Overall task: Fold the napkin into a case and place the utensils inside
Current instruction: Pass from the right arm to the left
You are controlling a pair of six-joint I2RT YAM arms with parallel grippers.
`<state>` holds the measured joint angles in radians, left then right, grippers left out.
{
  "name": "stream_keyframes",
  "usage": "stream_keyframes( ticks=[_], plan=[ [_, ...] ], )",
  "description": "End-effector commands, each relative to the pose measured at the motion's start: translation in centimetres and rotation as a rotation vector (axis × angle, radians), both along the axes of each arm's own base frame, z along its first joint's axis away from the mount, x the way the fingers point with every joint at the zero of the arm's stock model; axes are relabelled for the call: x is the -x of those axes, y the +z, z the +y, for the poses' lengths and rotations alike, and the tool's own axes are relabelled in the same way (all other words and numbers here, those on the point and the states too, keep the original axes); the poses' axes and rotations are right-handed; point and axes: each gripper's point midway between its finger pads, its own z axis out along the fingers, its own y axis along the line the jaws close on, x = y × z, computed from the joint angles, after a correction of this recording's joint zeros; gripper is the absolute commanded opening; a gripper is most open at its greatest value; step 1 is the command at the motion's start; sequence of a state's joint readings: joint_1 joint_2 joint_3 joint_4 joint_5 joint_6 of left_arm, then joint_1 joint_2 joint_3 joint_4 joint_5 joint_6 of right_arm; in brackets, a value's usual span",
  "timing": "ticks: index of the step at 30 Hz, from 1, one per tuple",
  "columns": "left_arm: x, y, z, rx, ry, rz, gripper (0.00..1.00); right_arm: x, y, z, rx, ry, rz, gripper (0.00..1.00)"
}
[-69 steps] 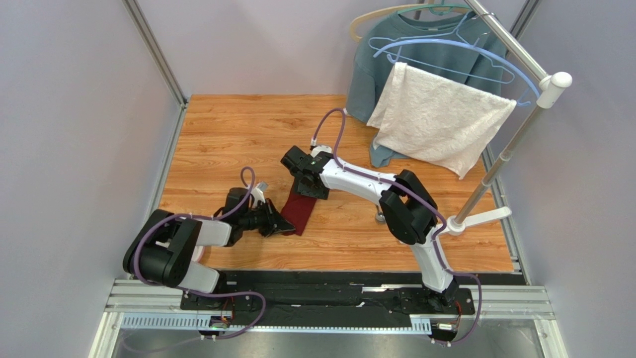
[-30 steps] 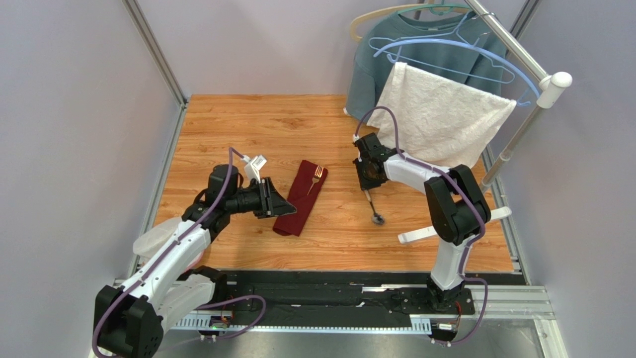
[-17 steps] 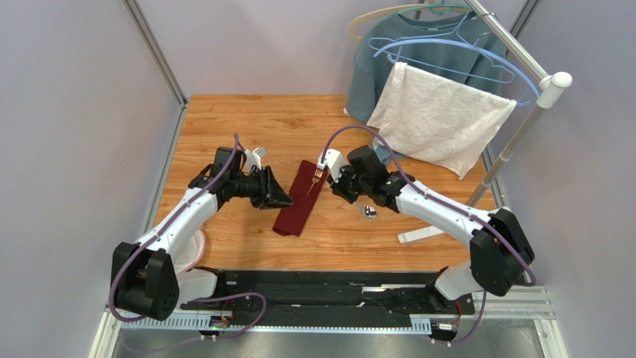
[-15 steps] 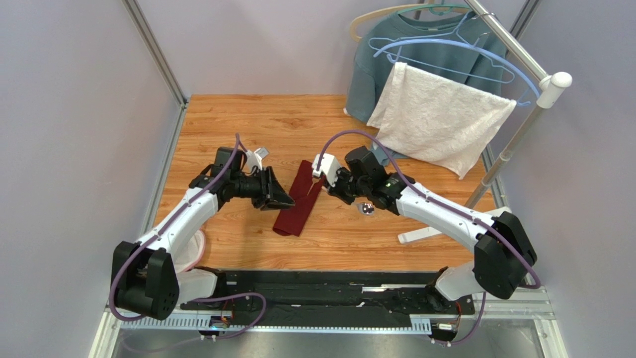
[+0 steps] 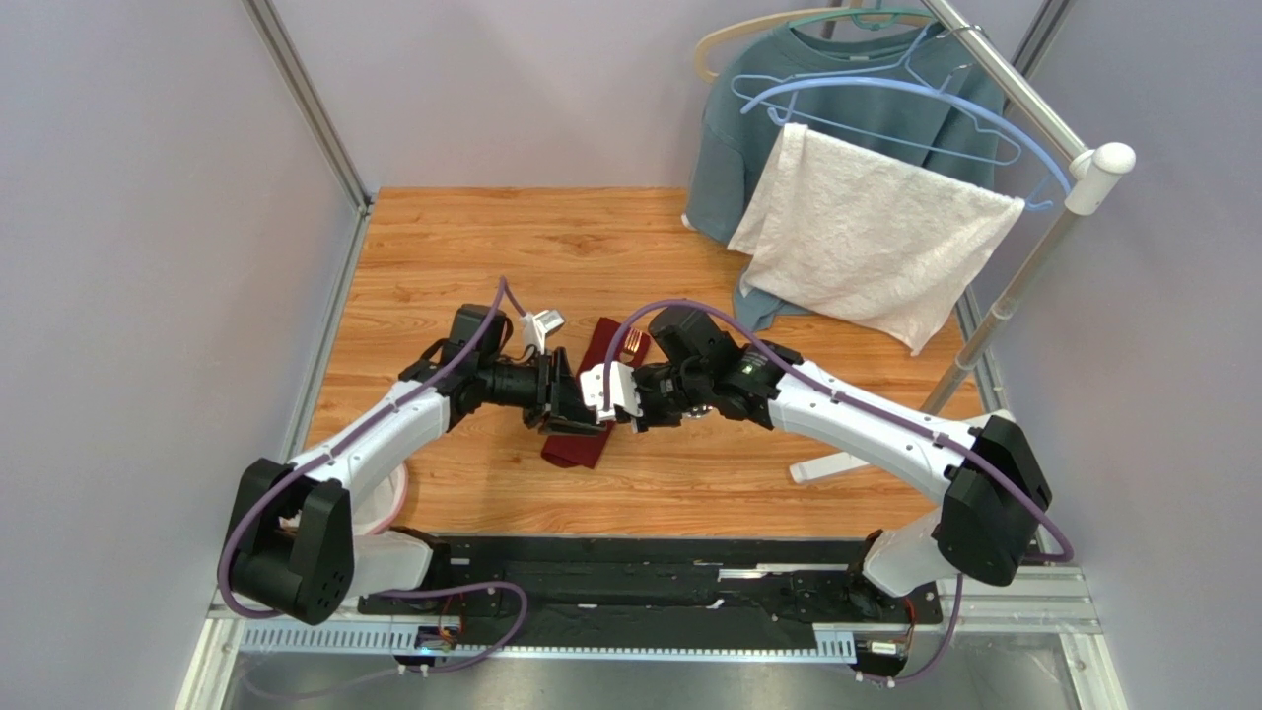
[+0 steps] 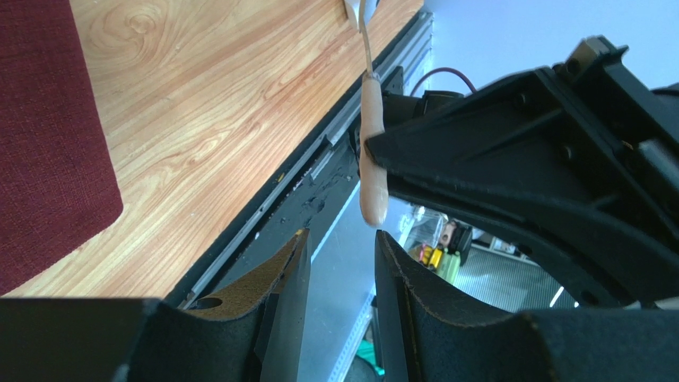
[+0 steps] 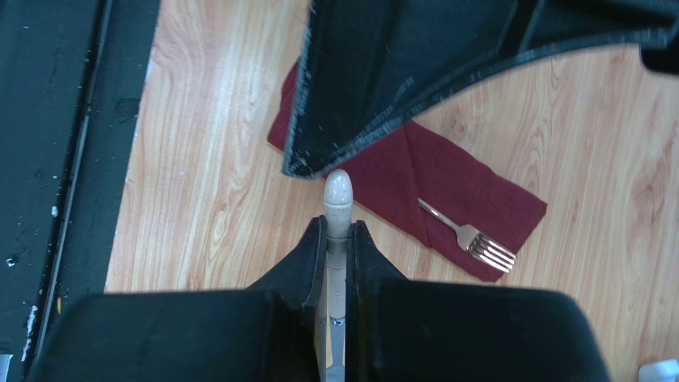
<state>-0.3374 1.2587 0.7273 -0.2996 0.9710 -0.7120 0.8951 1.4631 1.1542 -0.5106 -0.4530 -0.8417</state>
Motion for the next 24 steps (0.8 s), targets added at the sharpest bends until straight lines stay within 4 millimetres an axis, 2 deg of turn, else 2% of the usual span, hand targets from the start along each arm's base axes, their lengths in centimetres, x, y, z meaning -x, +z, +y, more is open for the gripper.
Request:
stream_keyframes(
  ticks=[1, 4, 8, 10, 12, 15, 16, 18, 19, 20, 21, 22, 24],
  plan=[
    [-0.5, 1.0, -1.0, 0.057, -0.039, -0.058, 0.44, 1.7, 1.3, 1.6, -0.021, 0.128, -0.023, 0.0],
    [-0.5, 1.0, -1.3, 0.069, -0.054, -0.052, 0.44, 2.4, 1.0, 2.1, 0.006, 0.157, -0.026, 0.0],
    [-0.3, 0.9, -1.7, 0.073, -0.072, -0.053, 0.4, 2.3, 1.4, 3.0, -0.019, 0.133, -0.026, 0.0],
    [-0.3, 0.7, -1.9, 0.076, -0.079, -0.052, 0.28, 2.0, 2.2, 3.7, -0.07, 0.116, -0.036, 0.0],
    [-0.2, 0.7, -1.9, 0.079, -0.083, -0.052, 0.08, 1.8, 2.8, 4.2, -0.109, 0.08, -0.026, 0.01],
    [0.1, 1.2, -2.0, 0.113, -0.091, -0.065, 0.06, 1.0, 2.7, 4.2, -0.107, 0.038, -0.041, 0.01],
    [0.0, 1.5, -2.1, 0.136, -0.092, -0.077, 0.06, 0.7, 2.7, 4.2, -0.102, 0.028, -0.047, 0.05],
    [0.2, 1.8, -2.2, 0.153, -0.111, -0.083, 0.0, 0.0, 2.5, 4.2, -0.088, -0.014, -0.049, 0.19],
    [0.2, 1.7, -2.0, 0.14, -0.109, -0.098, 0.0, -0.5, 2.2, 3.9, -0.079, -0.078, -0.026, 0.48],
    [-0.4, 1.4, -1.9, 0.111, -0.072, -0.125, 0.0, -2.0, 2.0, 3.0, -0.057, -0.182, -0.043, 0.65],
    [-0.7, 1.9, -1.7, 0.099, -0.044, -0.173, 0.0, -2.6, 2.4, 2.3, -0.067, -0.247, -0.034, 0.94],
    [-1.0, 1.6, -1.5, 0.075, -0.021, -0.22, 0.0, -3.7, 2.4, 1.3, -0.1, -0.388, 0.058, 1.0],
    [-2.6, 2.4, -0.8, 0.035, 0.084, -0.348, 0.0, -5.4, 2.5, -0.4, -0.139, -0.599, 0.15, 1.0]
  ],
)
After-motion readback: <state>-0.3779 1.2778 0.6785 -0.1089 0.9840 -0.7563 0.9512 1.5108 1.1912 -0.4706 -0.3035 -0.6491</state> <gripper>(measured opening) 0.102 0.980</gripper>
